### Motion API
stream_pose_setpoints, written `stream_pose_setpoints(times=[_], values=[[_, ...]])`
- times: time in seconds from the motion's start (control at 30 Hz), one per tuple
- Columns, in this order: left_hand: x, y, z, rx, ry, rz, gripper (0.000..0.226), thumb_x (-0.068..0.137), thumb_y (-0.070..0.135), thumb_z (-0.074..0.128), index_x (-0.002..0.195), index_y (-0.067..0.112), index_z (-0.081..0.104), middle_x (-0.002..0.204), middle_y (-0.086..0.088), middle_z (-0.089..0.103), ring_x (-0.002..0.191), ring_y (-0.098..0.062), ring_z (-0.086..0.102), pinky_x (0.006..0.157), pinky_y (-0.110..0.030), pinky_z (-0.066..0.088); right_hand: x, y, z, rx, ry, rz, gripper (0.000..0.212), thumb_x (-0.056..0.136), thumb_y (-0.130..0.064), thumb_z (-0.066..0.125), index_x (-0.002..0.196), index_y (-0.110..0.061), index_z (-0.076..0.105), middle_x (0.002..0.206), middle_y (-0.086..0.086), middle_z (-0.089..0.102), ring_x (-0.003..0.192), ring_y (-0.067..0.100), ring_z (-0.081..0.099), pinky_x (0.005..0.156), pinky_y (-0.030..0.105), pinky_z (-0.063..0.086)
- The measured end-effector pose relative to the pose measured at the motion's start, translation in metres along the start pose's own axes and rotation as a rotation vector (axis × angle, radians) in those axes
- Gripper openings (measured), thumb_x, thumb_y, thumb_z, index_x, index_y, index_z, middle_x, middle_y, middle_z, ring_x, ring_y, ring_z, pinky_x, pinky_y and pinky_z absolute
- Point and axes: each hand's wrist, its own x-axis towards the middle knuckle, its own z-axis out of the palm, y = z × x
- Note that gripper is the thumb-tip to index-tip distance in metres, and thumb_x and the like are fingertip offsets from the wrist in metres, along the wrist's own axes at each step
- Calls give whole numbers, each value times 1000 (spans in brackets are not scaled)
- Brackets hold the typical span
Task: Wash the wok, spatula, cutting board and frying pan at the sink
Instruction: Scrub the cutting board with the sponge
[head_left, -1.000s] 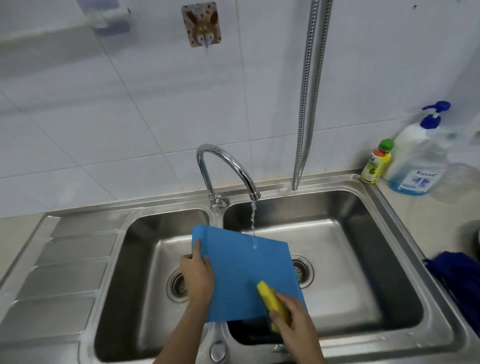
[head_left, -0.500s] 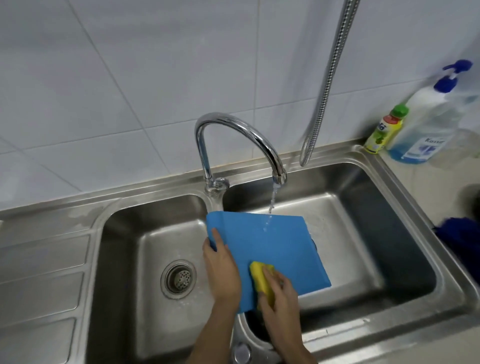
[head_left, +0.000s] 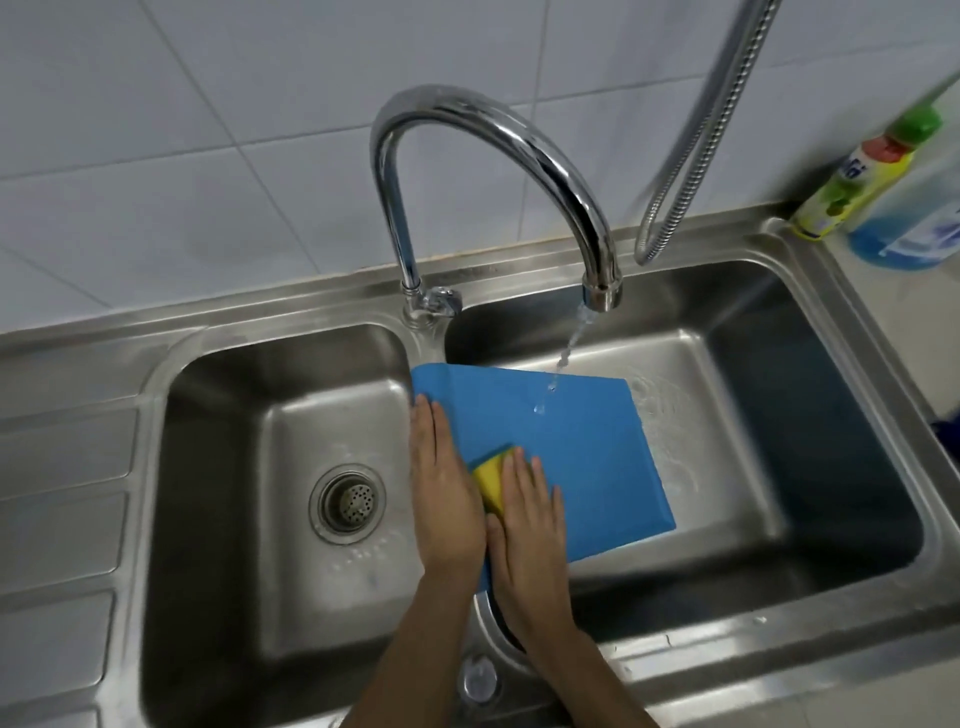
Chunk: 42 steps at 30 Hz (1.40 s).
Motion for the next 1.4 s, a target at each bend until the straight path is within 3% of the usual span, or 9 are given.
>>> stream_pose_setpoints(times=[0.2, 0.33, 0.5, 0.6, 0.8, 0.93, 1.1, 1.23, 1.4], values=[[2, -2, 5, 246, 40, 69, 61, 95, -7, 36, 151, 4, 15, 160, -7, 12, 147, -18, 11, 118, -42, 25, 17, 30, -3, 191, -82, 89, 69, 91, -65, -2, 148, -28, -7, 158, -12, -7, 144, 0, -11, 117, 26, -9], [2, -4, 7, 322, 32, 98, 58, 93, -8, 35, 149, -2, 21, 158, -16, 18, 146, -27, 17, 116, -45, 28, 40, 73, -15, 277, -179, 270, 74, 93, -64, 14, 151, -23, -5, 156, -14, -10, 144, 1, -11, 117, 30, -8], [4, -3, 5, 353, 10, 94, 54, 96, -7, 33, 149, -4, 21, 158, -18, 17, 147, -28, 15, 117, -46, 25, 68, 153, -41, 263, -302, 497, 81, 87, -65, 37, 148, -16, 16, 155, -2, 18, 144, 17, 15, 118, 46, 14], [3, 1, 8, 363, 10, 77, 58, 93, -10, 34, 149, -4, 20, 158, -19, 17, 146, -30, 17, 116, -47, 28, 74, 173, -59, 322, -344, 577, 46, 88, -47, 42, 125, -20, 36, 132, 3, 39, 129, 23, 37, 111, 45, 29], [2, 7, 6, 343, 11, 38, 62, 91, -11, 39, 149, -2, 22, 158, -16, 17, 146, -28, 18, 116, -44, 29, 43, 85, -68, -89, -514, 209, 62, 98, -33, 31, 151, -13, 6, 155, 11, 24, 125, 38, 44, 98, 41, 37], [3, 5, 6, 344, 28, 47, 60, 91, -11, 42, 148, -3, 26, 157, -17, 22, 144, -30, 23, 114, -45, 33, 42, 56, -64, -111, -523, -120, 65, 98, -12, 41, 152, -21, 6, 160, -4, 3, 142, 18, 26, 107, 28, 31], [3, 4, 7, 368, 30, 45, 59, 91, -9, 41, 148, -3, 25, 157, -16, 21, 145, -28, 21, 115, -41, 30, 48, 84, -37, -226, -321, -148, 57, 90, -11, 46, 143, 2, 31, 149, 14, 35, 130, 28, 46, 106, 33, 31], [4, 4, 7, 375, 29, 44, 56, 93, -3, 30, 149, 0, 24, 158, -13, 18, 146, -27, 20, 117, -36, 23, 90, 129, -39, -369, -435, 151, 55, 103, -22, 20, 149, -1, -2, 159, 15, 2, 147, 27, 9, 117, 37, 9], [5, 6, 9, 376, 39, 12, 58, 92, -9, 36, 149, 0, 25, 158, -13, 20, 146, -25, 20, 118, -34, 21, 122, 172, -59, -648, -503, 319, 62, 95, -6, 39, 145, 8, 5, 151, 23, 21, 130, 39, 34, 104, 42, 33]])
